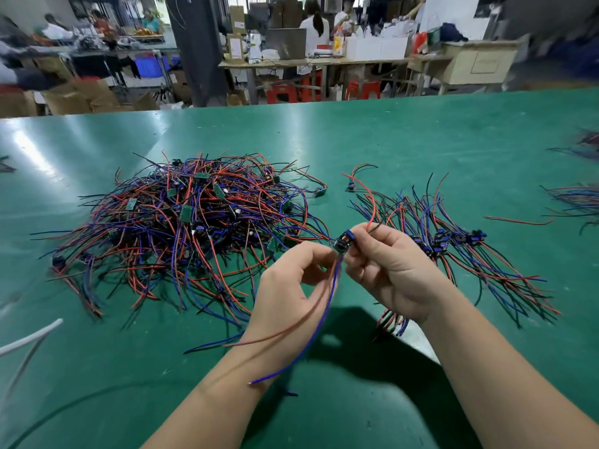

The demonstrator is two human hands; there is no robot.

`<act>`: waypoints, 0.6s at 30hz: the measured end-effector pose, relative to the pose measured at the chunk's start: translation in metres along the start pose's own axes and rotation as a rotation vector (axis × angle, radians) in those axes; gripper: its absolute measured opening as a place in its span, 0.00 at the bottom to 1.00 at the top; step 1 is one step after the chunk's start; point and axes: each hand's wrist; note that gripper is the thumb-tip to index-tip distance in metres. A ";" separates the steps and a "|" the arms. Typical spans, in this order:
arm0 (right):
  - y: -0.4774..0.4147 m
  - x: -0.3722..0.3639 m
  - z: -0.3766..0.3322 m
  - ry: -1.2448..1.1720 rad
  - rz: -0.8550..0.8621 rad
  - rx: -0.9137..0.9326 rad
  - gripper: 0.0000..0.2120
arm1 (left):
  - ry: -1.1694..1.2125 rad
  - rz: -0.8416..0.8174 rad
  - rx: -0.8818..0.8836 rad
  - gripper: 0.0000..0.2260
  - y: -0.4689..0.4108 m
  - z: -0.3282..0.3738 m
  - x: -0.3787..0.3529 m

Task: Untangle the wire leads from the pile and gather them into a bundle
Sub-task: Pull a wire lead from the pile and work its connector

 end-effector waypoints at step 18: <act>0.000 0.003 0.004 0.210 0.029 -0.094 0.05 | 0.554 -0.286 0.710 0.05 0.000 0.015 0.000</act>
Point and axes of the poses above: each hand's wrist, its own y-axis away from the middle knuckle, its own x-axis out of the back of the hand, z = x × y, and after that the axes turned 15 degrees about x, right-handed
